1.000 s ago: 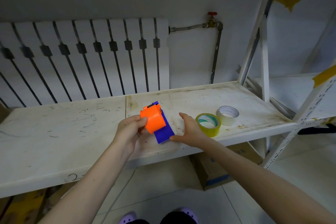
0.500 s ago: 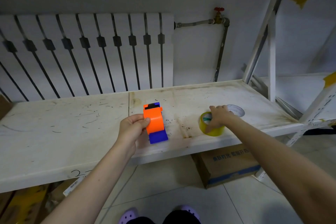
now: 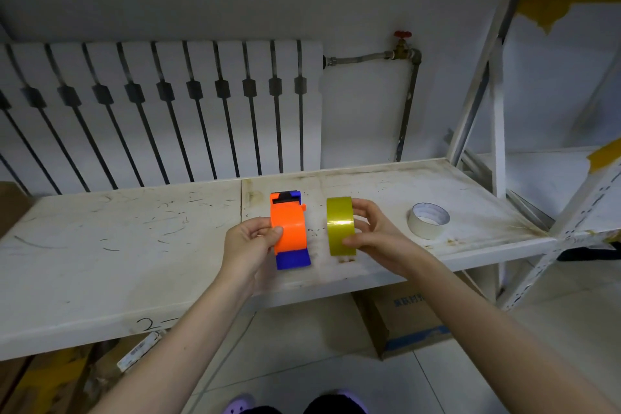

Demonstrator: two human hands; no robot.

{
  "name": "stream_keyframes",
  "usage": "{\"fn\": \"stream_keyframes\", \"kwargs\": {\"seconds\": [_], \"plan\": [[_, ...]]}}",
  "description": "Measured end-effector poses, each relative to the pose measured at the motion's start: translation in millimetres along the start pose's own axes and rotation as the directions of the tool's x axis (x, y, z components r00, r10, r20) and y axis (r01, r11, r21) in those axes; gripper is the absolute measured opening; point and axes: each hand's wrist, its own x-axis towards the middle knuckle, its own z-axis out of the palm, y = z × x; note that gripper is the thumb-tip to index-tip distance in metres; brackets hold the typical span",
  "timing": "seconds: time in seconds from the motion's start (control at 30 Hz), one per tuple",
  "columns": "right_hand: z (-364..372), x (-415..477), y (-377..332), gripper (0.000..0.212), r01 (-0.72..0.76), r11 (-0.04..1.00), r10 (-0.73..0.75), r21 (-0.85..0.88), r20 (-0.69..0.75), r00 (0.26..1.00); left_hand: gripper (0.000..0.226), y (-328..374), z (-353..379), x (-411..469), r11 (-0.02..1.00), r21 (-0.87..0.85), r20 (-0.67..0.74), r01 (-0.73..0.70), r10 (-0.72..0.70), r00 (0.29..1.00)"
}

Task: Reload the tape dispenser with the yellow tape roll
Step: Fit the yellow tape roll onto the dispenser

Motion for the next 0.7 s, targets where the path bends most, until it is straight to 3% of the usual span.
{"fn": "stream_keyframes", "kwargs": {"seconds": [0.27, 0.7], "plan": [[22, -19, -14, 0.092, 0.132, 0.985, -0.122, -0.109, 0.089, 0.989, 0.017, 9, -4, -22, 0.983, 0.041, 0.088, -0.177, 0.173, 0.981], [29, -19, -4, 0.093, 0.108, 0.993, -0.100, -0.053, 0.139, 0.985, 0.018, 8, -22, -22, 0.969, 0.099, 0.221, -0.226, 0.200, 0.955]]}}
